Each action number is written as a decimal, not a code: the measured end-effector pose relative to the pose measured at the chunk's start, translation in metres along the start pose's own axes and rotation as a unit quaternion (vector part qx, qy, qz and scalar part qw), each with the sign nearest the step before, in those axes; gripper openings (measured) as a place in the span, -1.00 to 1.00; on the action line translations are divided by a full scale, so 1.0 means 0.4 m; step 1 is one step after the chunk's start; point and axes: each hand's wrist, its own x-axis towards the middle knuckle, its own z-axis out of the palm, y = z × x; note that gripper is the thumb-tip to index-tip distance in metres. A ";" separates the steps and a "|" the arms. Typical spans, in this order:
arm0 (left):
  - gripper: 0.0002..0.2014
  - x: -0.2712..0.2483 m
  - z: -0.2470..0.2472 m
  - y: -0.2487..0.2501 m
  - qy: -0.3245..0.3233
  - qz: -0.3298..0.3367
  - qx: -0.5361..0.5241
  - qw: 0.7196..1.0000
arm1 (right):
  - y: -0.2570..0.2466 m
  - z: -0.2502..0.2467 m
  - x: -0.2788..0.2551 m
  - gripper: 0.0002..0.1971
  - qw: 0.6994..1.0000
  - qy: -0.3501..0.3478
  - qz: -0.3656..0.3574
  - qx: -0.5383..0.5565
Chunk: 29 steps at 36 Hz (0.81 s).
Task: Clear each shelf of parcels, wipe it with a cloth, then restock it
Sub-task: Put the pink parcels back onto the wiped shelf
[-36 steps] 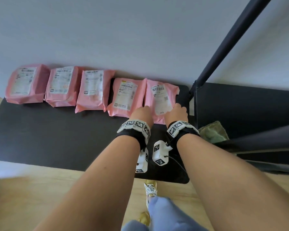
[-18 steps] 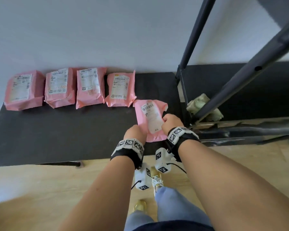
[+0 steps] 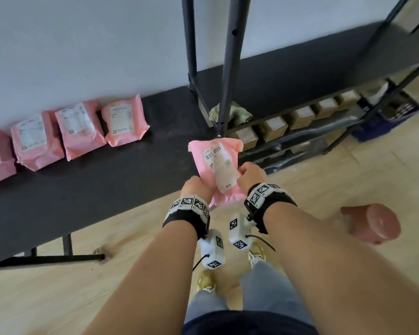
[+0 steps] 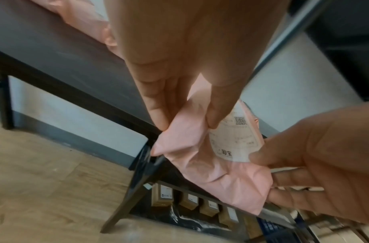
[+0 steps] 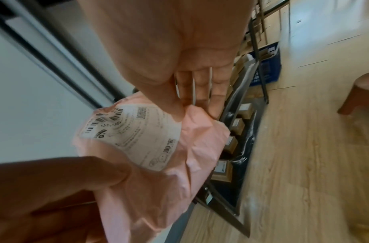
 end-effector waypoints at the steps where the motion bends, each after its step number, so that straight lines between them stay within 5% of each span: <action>1: -0.57 -0.007 0.018 0.026 0.001 0.012 0.007 1.000 | 0.024 -0.020 -0.001 -0.85 1.000 0.006 0.015 0.010; 10: -0.63 -0.040 0.243 0.329 -0.010 0.099 0.051 0.994 | 0.298 -0.293 0.086 -0.73 0.994 0.046 0.075 0.063; 20: -0.59 -0.070 0.553 0.703 -0.012 0.123 0.020 0.992 | 0.583 -0.624 0.225 -0.80 0.993 0.063 0.100 -0.011; 29: -0.52 0.003 0.715 0.924 -0.030 0.127 0.041 0.991 | 0.710 -0.789 0.373 -0.82 0.979 0.117 0.140 0.091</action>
